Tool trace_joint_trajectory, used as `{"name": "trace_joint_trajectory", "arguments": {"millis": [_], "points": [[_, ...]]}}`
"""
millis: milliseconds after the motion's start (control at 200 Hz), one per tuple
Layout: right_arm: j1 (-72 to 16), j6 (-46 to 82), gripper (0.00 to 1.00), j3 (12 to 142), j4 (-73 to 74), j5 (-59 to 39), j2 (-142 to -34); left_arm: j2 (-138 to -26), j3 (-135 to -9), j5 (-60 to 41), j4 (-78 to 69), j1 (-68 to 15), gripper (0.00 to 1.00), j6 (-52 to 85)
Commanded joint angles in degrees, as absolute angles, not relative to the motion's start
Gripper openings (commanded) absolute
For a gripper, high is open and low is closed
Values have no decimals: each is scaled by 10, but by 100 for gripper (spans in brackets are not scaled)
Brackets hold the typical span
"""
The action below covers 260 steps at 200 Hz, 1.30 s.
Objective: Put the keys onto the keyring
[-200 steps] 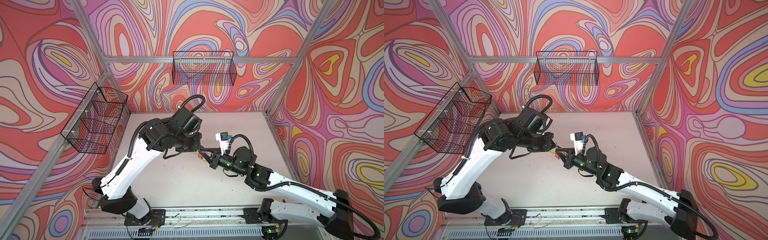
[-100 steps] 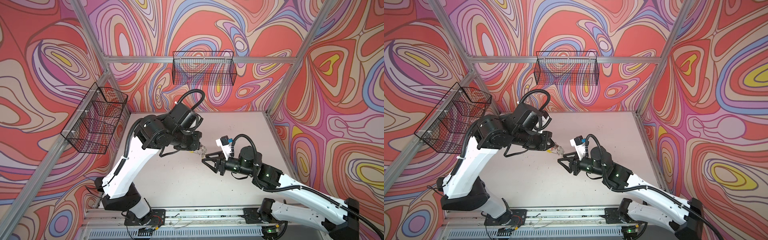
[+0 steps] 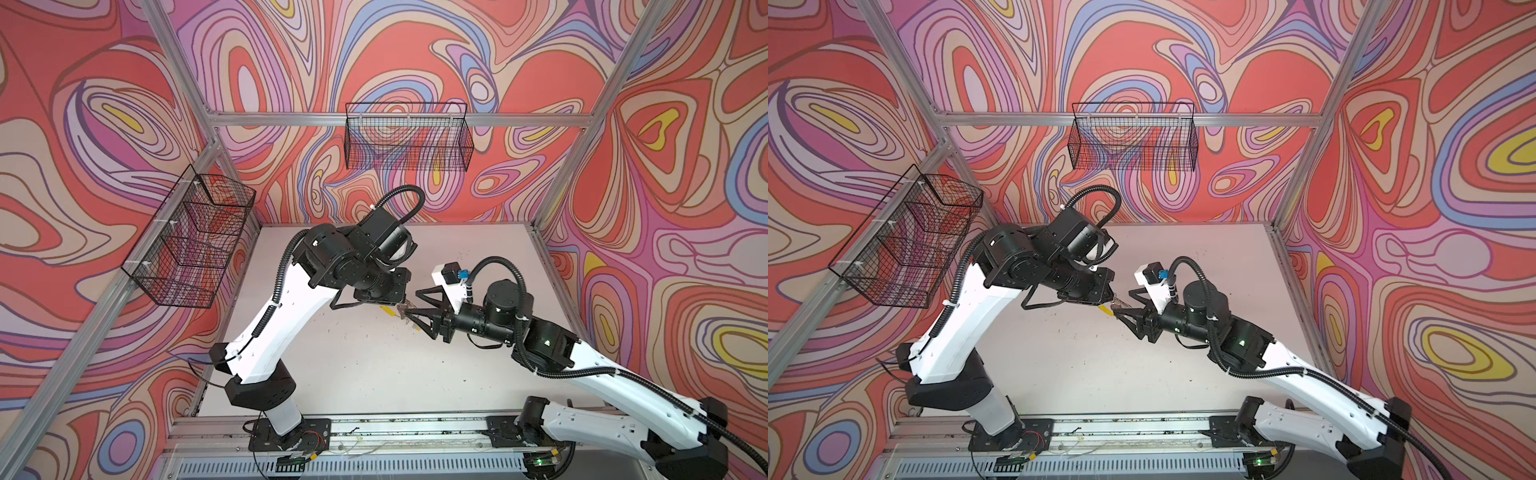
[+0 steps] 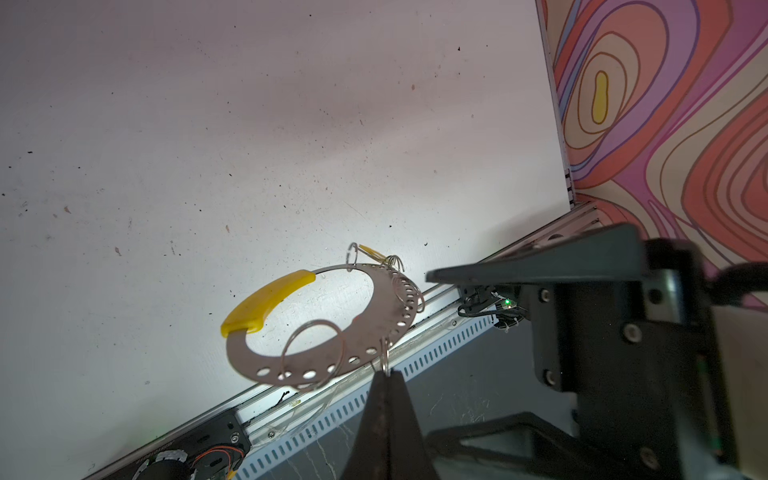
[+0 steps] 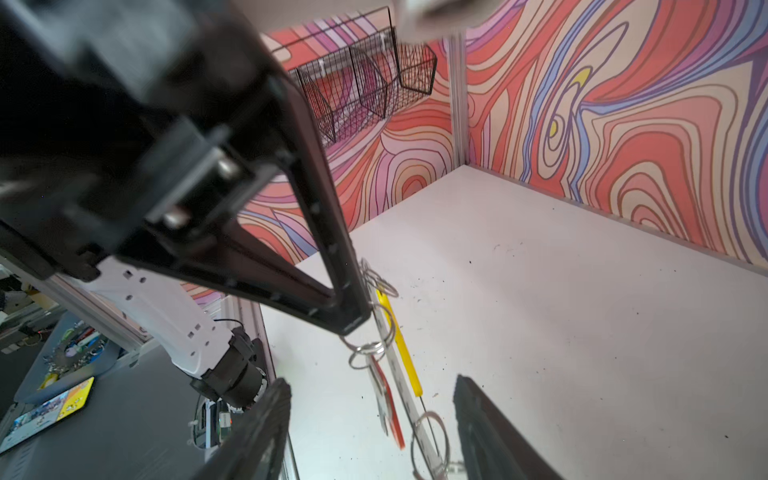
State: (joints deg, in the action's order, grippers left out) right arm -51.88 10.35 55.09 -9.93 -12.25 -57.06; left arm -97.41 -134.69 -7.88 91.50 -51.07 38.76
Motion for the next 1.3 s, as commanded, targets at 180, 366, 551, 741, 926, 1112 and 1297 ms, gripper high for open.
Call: {"name": "trace_joint_trajectory", "arguments": {"millis": [180, 366, 551, 741, 926, 1112, 1297], "points": [[-518, 74, 68, 526, -6, -153, -599, -980, -1363, -91, 950, -515, 0, 377], [-518, 77, 66, 518, 38, -141, -621, -977, -1361, -94, 948, -515, 0, 378], [-518, 78, 57, 510, 41, -91, -618, -975, -1360, -91, 952, -514, 0, 380], [-518, 70, 38, 499, 15, -68, -598, -970, -1360, -89, 953, -515, 0, 381], [-518, 68, 21, 485, 24, -65, -580, -969, -1359, -95, 953, -514, 0, 380], [-518, 66, 7, 482, 33, -67, -578, -970, -1359, -101, 953, -514, 0, 378], [-518, 72, 0, 478, 40, -78, -575, -968, -1359, -101, 946, -514, 0, 374]]}}
